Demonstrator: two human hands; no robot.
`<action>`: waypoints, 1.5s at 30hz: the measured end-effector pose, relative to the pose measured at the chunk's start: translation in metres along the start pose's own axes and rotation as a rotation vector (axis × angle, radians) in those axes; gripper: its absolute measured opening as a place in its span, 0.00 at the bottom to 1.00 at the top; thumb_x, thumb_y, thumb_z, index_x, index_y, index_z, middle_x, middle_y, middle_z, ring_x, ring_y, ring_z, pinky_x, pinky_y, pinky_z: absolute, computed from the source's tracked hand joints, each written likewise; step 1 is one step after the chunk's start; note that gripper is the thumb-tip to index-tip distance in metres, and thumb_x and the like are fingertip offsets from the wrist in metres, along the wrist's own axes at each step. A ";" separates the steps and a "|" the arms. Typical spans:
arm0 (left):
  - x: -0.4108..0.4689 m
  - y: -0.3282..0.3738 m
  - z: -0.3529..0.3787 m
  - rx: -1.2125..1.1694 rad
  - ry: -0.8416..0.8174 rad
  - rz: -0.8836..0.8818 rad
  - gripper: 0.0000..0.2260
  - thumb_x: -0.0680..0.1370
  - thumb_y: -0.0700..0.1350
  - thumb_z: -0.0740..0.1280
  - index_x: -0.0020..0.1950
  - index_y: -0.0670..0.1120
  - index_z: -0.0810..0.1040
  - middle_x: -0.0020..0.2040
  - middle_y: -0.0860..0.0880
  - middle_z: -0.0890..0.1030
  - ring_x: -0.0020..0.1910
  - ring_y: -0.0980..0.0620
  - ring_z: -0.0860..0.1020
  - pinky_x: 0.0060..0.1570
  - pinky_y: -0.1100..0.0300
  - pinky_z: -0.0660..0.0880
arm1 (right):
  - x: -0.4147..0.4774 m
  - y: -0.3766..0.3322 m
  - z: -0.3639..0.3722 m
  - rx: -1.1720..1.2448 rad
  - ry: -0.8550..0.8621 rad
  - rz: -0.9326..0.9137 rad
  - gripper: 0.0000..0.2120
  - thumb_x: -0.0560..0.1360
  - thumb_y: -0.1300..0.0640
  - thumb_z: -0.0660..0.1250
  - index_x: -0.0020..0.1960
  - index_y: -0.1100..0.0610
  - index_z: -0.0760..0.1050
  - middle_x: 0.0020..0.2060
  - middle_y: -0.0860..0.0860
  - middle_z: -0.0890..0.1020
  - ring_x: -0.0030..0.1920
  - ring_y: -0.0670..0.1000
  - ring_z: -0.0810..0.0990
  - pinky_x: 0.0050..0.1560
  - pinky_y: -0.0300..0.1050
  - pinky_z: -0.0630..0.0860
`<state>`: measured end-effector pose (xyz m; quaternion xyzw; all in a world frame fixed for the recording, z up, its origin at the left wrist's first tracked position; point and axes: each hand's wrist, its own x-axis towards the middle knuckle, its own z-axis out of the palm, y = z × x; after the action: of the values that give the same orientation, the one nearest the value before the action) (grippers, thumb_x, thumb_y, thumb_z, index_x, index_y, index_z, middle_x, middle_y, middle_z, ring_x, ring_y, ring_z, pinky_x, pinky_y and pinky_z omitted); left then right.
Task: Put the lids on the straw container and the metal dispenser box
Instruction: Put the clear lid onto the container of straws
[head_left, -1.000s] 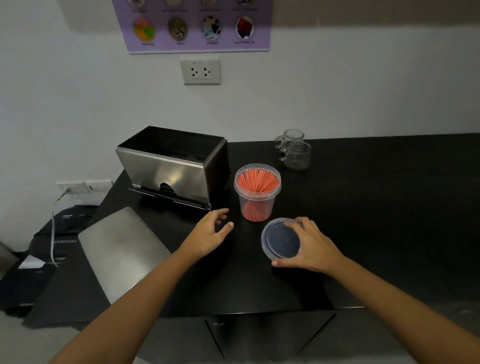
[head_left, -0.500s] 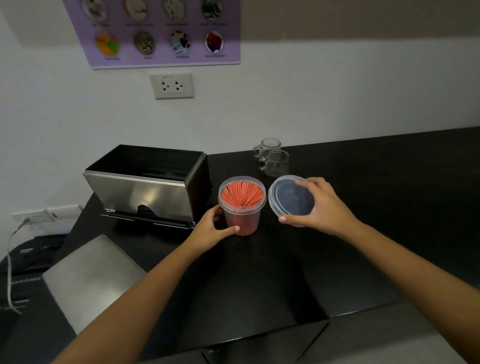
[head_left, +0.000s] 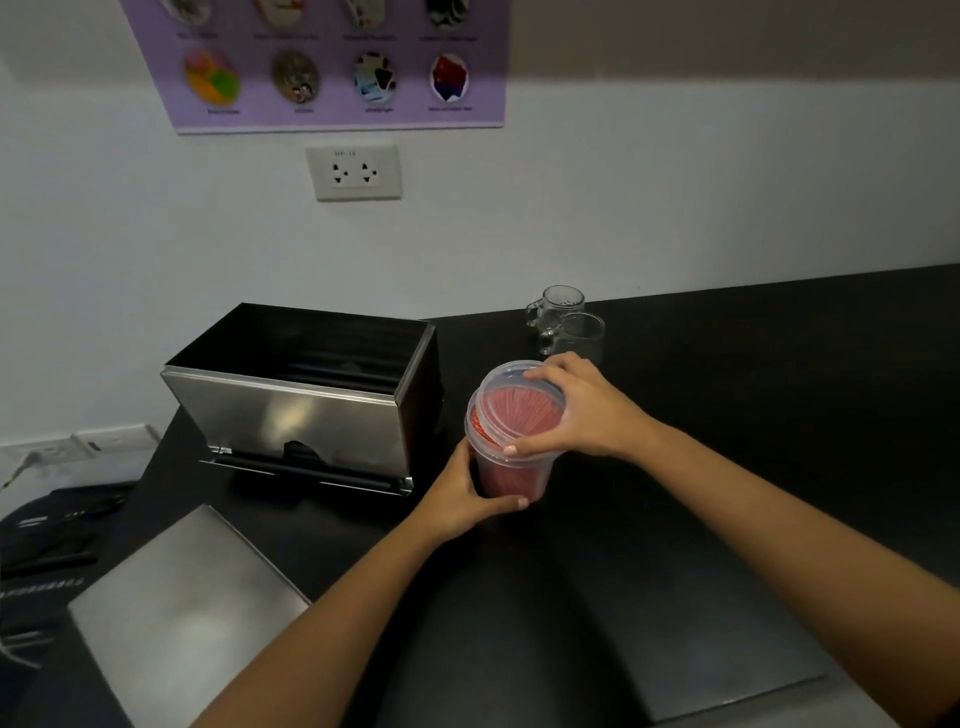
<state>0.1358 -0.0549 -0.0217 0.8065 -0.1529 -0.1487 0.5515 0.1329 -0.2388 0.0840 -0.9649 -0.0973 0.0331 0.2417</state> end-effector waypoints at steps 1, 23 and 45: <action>0.002 -0.001 0.000 -0.011 0.002 0.002 0.46 0.62 0.48 0.78 0.73 0.50 0.55 0.71 0.51 0.66 0.69 0.55 0.65 0.62 0.63 0.64 | 0.002 -0.001 0.001 0.005 -0.004 -0.006 0.49 0.52 0.29 0.69 0.68 0.48 0.61 0.65 0.48 0.62 0.66 0.48 0.61 0.63 0.52 0.65; 0.010 -0.002 -0.006 0.027 0.025 -0.012 0.43 0.60 0.48 0.79 0.70 0.53 0.60 0.67 0.52 0.72 0.64 0.56 0.69 0.58 0.65 0.66 | 0.013 -0.004 0.004 -0.060 -0.078 -0.066 0.47 0.52 0.29 0.69 0.66 0.47 0.63 0.62 0.47 0.65 0.57 0.43 0.61 0.57 0.44 0.64; 0.013 -0.003 -0.008 0.008 0.004 -0.062 0.42 0.60 0.48 0.79 0.69 0.55 0.61 0.68 0.51 0.70 0.67 0.52 0.68 0.62 0.58 0.67 | 0.013 -0.019 0.003 -0.335 -0.051 -0.006 0.60 0.45 0.19 0.52 0.69 0.50 0.57 0.61 0.55 0.68 0.60 0.55 0.69 0.55 0.53 0.72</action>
<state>0.1507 -0.0523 -0.0227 0.8133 -0.1275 -0.1636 0.5436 0.1423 -0.2185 0.0898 -0.9902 -0.1106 0.0400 0.0750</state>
